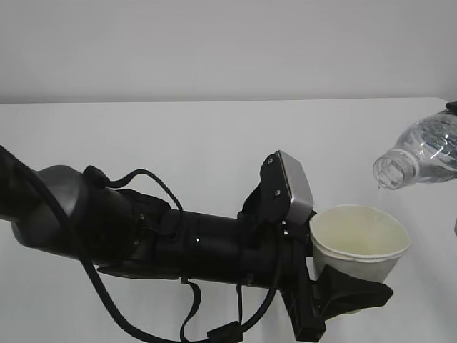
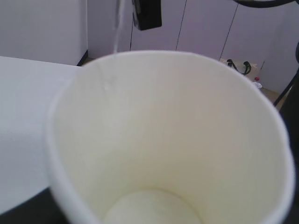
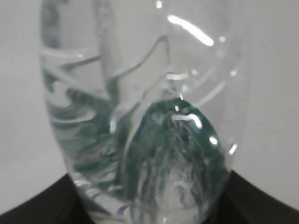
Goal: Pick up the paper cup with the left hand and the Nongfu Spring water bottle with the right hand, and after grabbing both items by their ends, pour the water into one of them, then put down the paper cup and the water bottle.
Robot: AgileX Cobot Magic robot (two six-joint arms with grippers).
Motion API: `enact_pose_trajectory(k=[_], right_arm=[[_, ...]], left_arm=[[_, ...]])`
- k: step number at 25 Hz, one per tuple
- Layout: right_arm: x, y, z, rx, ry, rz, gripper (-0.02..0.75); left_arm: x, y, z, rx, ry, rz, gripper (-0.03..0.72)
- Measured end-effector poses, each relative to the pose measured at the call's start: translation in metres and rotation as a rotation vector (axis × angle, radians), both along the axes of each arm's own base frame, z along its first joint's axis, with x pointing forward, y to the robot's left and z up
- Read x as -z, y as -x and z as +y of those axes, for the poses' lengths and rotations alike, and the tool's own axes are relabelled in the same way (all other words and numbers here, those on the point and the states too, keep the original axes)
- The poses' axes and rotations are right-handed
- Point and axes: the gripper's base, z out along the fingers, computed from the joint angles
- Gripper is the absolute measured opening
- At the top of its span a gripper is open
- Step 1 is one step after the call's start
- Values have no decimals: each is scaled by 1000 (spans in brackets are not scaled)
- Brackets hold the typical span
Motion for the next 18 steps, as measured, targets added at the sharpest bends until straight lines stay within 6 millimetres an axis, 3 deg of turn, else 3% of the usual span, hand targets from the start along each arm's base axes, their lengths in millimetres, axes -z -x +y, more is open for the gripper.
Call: enact_pose_trajectory(k=[18], right_arm=[[-2,0,1,-12,17,-23,421]], left_arm=[[0,0,0,-2,1,1,454]])
